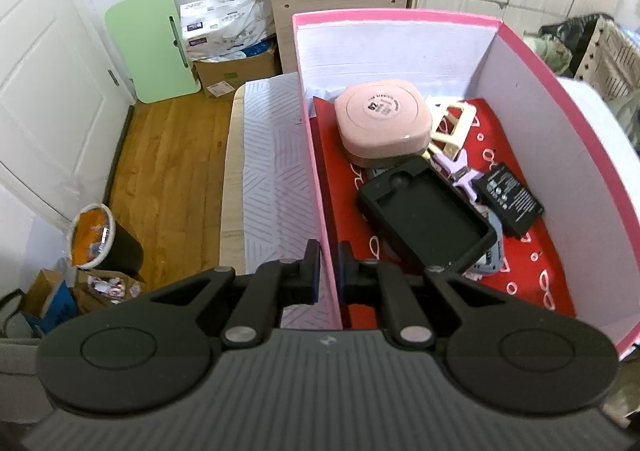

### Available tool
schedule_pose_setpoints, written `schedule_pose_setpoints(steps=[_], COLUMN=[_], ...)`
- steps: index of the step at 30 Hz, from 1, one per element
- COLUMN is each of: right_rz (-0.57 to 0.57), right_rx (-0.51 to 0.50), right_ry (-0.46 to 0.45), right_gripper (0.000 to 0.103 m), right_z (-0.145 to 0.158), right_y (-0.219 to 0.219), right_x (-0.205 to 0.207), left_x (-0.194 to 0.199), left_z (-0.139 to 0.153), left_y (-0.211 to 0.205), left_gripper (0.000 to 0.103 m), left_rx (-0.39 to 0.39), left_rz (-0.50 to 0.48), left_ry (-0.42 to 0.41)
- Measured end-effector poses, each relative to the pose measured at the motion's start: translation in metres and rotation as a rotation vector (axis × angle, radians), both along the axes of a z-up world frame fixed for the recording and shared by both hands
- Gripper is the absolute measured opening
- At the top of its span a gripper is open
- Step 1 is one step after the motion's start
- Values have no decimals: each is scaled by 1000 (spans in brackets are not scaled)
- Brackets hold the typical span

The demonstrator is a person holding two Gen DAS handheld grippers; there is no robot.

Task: Organize rigid objects
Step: 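Grasp the keys beside the white charger with the right gripper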

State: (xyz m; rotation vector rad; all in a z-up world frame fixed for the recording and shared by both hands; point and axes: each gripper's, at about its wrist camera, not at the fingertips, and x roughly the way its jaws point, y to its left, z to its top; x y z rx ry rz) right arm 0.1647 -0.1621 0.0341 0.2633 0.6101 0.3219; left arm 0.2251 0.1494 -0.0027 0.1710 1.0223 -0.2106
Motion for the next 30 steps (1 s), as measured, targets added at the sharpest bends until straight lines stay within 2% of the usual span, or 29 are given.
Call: schedule_pose_setpoints(steps=[2,5,6,9,13,16,18,20,22,25,26,27,28,29,30], right_rz=[-45,-79,-83,-88,-63,-30,-23,-16,-6,4,13,26,38,40,37], right_rx=[-43,-223,-224,-146,-195,-196,-192,-191,-208,-285,-290,-292,-288,-282,-267], right_ry=[-36,-49,-30,14,-24,-50,-47,-6,5,-11,-23,-27,-24,-18,-21], right_gripper=[81,81,81,81,81,79,64,55,54,52,43,25,13,4,4], right_z=[-11,-39,-49,-69,-81,-85,-88,-91,-97,-103,-104,-105,-106,-107,-107], right_y=[-14,-11,-12,-19,-13,-14,-14,-15,-13,-4,-3,-1,1,2,1], right_x=[-11,-22,-23,-22,-13,-1,13,28,39,46,46,47,48,48,47], left_x=[-2,-2,-2,1,0,0,-1,-3,-3,-2,-2,-2,-2,-2,-3], left_z=[-2,-4,-4,-2,-2,-3,-3,-3,-3,-3,-3,-3,-3,-3,-3], left_y=[-4,-5,-5,-3,-2,-2,-4,-7,-9,-8,-8,-8,-8,-7,-7], left_gripper=[8,7,7,8,8,8,8,8,7,7,7,7,7,7,7], left_rx=[25,40,37,22,13,7,13,32,39,37,36,35,32,31,30], left_rz=[-9,-10,-7,8,29,49,56,57,63,70,71,70,70,70,71], left_ry=[5,14,16,28,26,25,21,13,14,15,14,14,13,12,11])
